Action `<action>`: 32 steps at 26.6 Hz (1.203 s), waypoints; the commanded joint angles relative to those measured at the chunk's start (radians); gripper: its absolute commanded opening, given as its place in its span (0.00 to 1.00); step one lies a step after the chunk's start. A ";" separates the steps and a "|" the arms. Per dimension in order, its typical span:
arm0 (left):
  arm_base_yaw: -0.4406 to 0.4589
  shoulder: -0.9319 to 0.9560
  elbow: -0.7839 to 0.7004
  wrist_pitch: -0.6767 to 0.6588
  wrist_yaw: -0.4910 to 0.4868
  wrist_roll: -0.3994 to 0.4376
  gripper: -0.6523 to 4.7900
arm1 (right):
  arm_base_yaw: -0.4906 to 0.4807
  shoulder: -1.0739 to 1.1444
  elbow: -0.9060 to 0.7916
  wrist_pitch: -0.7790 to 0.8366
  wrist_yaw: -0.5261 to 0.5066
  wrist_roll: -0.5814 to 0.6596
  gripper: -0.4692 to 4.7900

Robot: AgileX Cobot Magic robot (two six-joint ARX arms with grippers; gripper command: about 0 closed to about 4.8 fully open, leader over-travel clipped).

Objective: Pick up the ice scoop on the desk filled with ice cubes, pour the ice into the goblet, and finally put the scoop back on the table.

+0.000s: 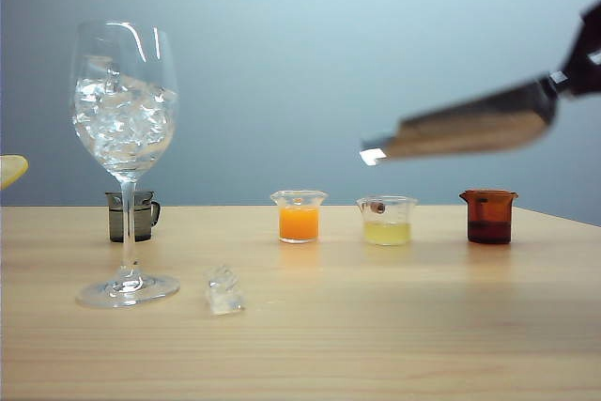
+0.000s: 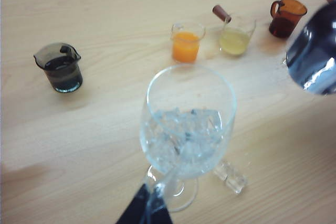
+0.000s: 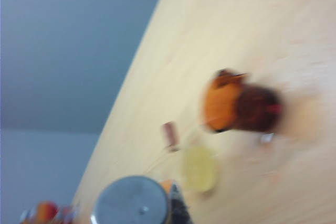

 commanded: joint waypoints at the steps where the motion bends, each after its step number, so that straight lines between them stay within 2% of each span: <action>1: 0.000 -0.001 0.012 0.018 -0.008 0.004 0.11 | -0.068 -0.004 -0.061 0.091 -0.003 -0.024 0.08; 5: 0.000 -0.001 0.041 0.016 -0.011 0.004 0.11 | -0.179 0.000 -0.101 0.119 -0.030 -0.047 0.08; 10: 0.001 0.000 0.082 0.019 -0.023 0.005 0.11 | -0.344 0.062 -0.100 0.135 -0.134 -0.223 0.08; 14: 0.001 0.000 0.082 0.016 -0.023 0.005 0.11 | -0.409 0.124 -0.100 0.217 -0.139 -0.233 0.08; 18: 0.001 0.000 0.082 0.011 -0.023 0.005 0.11 | -0.455 0.235 -0.100 0.367 -0.162 -0.171 0.08; 23: 0.001 0.000 0.082 -0.021 -0.023 0.005 0.11 | -0.451 0.369 -0.100 0.478 -0.179 -0.145 0.08; 31: 0.001 0.000 0.082 -0.039 -0.033 0.005 0.11 | -0.451 0.443 -0.100 0.573 -0.179 -0.127 0.08; 32: 0.001 0.000 0.082 -0.039 -0.033 0.004 0.11 | -0.451 0.443 -0.100 0.575 -0.175 -0.127 0.12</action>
